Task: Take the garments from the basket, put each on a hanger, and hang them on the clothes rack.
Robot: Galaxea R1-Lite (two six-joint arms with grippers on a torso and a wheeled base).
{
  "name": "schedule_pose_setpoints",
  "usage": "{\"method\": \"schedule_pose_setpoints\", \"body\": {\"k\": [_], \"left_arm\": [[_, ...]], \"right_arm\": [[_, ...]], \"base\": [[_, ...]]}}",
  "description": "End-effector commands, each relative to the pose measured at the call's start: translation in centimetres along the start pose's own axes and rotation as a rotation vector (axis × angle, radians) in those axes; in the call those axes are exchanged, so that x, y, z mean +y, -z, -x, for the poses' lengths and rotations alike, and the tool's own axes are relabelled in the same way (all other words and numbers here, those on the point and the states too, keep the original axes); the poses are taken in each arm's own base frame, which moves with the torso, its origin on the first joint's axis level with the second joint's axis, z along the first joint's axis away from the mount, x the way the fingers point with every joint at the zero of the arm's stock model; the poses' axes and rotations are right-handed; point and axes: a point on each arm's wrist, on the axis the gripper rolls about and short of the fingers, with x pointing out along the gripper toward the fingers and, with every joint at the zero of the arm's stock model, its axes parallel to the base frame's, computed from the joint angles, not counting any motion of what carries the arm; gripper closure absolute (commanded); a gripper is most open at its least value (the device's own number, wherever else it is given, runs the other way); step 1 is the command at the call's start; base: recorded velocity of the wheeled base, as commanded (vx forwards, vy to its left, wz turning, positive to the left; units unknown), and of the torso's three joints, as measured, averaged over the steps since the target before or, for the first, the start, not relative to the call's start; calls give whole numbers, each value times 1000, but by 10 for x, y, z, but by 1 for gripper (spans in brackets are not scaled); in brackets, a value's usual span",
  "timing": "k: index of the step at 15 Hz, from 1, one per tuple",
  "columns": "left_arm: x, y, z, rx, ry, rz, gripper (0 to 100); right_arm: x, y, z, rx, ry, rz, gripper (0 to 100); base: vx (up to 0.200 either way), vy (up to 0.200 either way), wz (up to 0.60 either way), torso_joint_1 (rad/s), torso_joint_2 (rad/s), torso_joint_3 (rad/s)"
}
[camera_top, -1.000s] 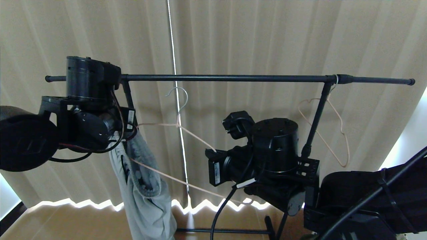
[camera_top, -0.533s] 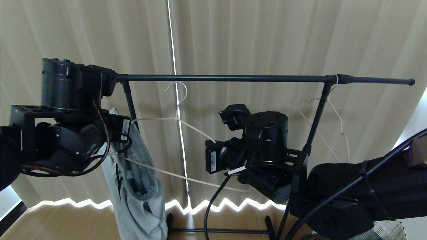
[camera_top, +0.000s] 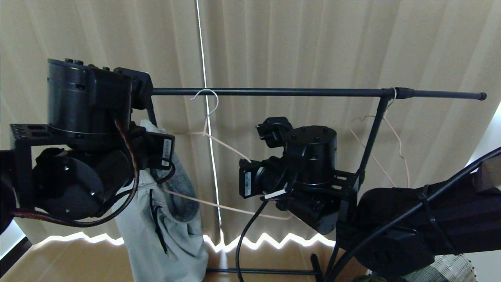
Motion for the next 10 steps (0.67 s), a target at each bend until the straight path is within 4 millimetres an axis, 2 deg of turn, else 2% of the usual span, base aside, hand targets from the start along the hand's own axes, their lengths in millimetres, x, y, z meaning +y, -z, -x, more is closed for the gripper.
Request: {"method": "schedule_pose_setpoints", "body": {"k": [1, 5, 8, 10], "left_arm": [[-9, -10, 3, -28, 32, 37, 100], [-19, -15, 13, -49, 107, 68, 100], [-18, -18, 15, -58, 209, 80, 100], [-18, -17, 15, -55, 218, 76, 100]], "right_arm": [[1, 3, -3, 5, -2, 2, 100], [7, 7, -9, -19, -24, 0, 100], [11, 11, -11, -9, -30, 5, 100], [11, 12, -11, -8, -31, 5, 100]], "base": [[0, 0, 0, 0, 0, 0], [0, 0, 0, 0, 0, 0], [0, 0, 0, 0, 0, 0], [0, 0, 0, 0, 0, 0]]}}
